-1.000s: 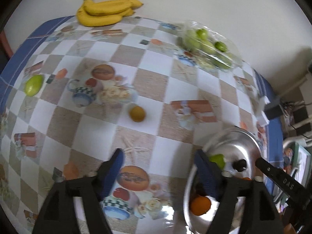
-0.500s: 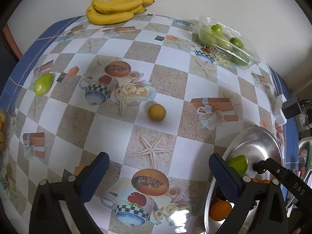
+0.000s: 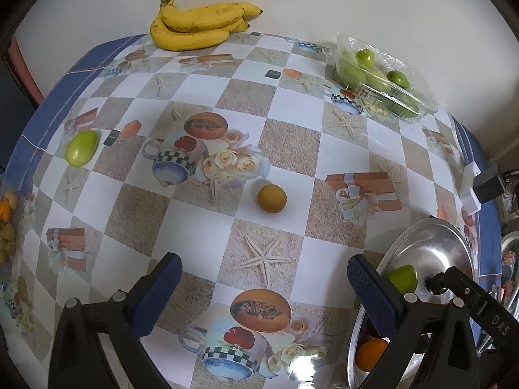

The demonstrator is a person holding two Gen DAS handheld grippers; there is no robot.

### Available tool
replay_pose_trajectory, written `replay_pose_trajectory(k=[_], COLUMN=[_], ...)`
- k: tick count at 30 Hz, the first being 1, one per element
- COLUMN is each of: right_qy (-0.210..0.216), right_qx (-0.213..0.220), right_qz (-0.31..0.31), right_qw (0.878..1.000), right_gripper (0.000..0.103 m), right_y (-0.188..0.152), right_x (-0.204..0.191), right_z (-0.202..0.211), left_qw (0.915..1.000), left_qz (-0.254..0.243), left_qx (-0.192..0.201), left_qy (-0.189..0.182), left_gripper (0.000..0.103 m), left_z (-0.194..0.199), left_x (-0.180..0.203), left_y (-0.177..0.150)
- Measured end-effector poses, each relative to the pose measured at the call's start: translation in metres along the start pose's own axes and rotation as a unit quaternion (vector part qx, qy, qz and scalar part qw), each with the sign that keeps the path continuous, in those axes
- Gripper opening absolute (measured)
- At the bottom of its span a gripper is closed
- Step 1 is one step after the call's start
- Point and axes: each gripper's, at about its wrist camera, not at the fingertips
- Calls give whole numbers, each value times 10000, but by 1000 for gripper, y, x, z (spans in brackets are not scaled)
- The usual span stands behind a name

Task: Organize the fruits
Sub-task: 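Move the right gripper to a yellow round fruit while the left gripper approaches a green mango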

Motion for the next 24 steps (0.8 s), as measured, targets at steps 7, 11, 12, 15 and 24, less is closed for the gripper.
replay_pose_trajectory(k=[7, 11, 12, 15, 24], right_qy=[-115, -145, -159, -246, -235], right_qx=[-29, -49, -54, -38, -53], right_qz=[-15, 6, 28, 120, 238], right_qw=[9999, 9999, 9999, 9996, 9994], right_gripper=[103, 103, 103, 103, 103], right_y=[0, 0, -1, -1, -4], right_x=[-3, -6, -8, -13, -31], right_z=[0, 0, 0, 2, 6], left_qw=[10000, 10000, 10000, 10000, 9999], left_qz=[4, -2, 1, 15, -63], left_qx=[-7, -6, -8, -22, 87], left_qy=[-31, -20, -28, -78, 4], left_gripper=[103, 103, 103, 103, 103], left_z=[2, 3, 3, 3, 11], left_x=[-3, -5, -6, -8, -18], left_y=[1, 2, 3, 4, 9])
Point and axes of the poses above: each gripper's, at about its wrist camera, not at the fingertips, and z roughly against the way its jaws point, x to its right, y to its top, and after that the axes turned 12 degrees about -y, right-handed
